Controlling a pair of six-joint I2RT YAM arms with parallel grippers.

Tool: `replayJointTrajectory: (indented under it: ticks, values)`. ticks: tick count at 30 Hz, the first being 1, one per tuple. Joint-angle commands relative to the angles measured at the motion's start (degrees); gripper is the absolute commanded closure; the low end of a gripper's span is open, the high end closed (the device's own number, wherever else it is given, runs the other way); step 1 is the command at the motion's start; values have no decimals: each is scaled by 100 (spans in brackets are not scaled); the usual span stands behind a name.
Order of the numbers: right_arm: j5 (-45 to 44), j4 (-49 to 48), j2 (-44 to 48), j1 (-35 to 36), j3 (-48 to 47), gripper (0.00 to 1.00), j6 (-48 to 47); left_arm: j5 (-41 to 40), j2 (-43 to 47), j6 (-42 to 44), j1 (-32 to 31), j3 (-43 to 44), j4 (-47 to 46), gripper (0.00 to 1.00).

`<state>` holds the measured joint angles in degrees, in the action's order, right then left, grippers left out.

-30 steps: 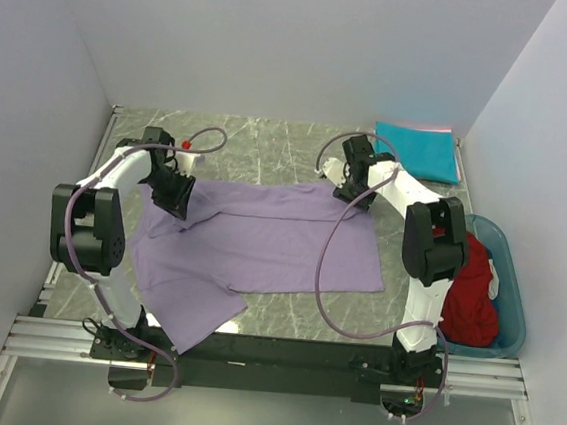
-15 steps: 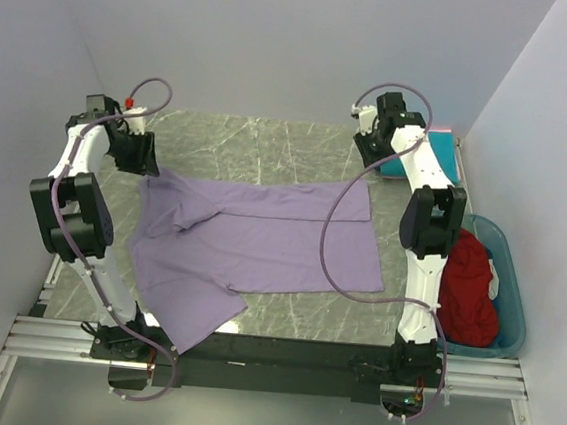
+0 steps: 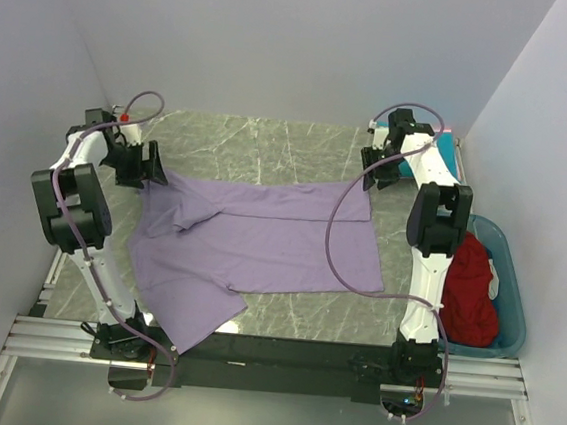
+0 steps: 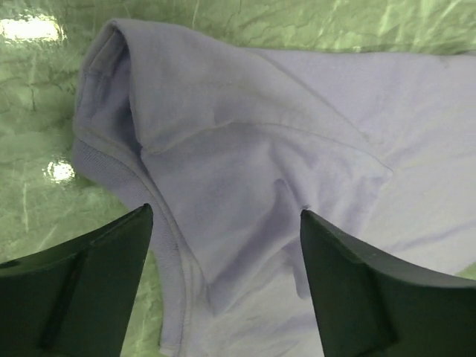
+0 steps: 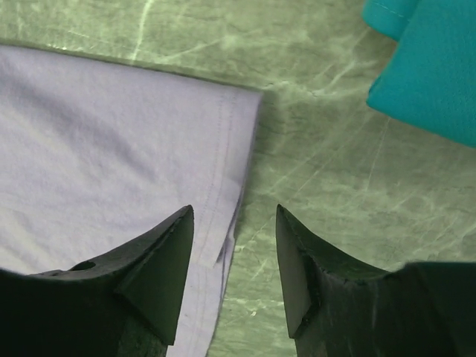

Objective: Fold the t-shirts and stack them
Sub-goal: Fold the tshirt

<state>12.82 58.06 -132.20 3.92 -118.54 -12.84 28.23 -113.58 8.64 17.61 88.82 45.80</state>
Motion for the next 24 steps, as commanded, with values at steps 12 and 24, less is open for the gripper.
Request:
replayJointTrajectory:
  ticks: [12, 24]
  values:
    - [660, -120, -561, -67, -301, 54, 458, 1299, -77, -267, 498, -277, -291, 2]
    - [458, -208, -377, -85, -442, 61, 388, 1238, -41, -337, 516, -259, -379, 2]
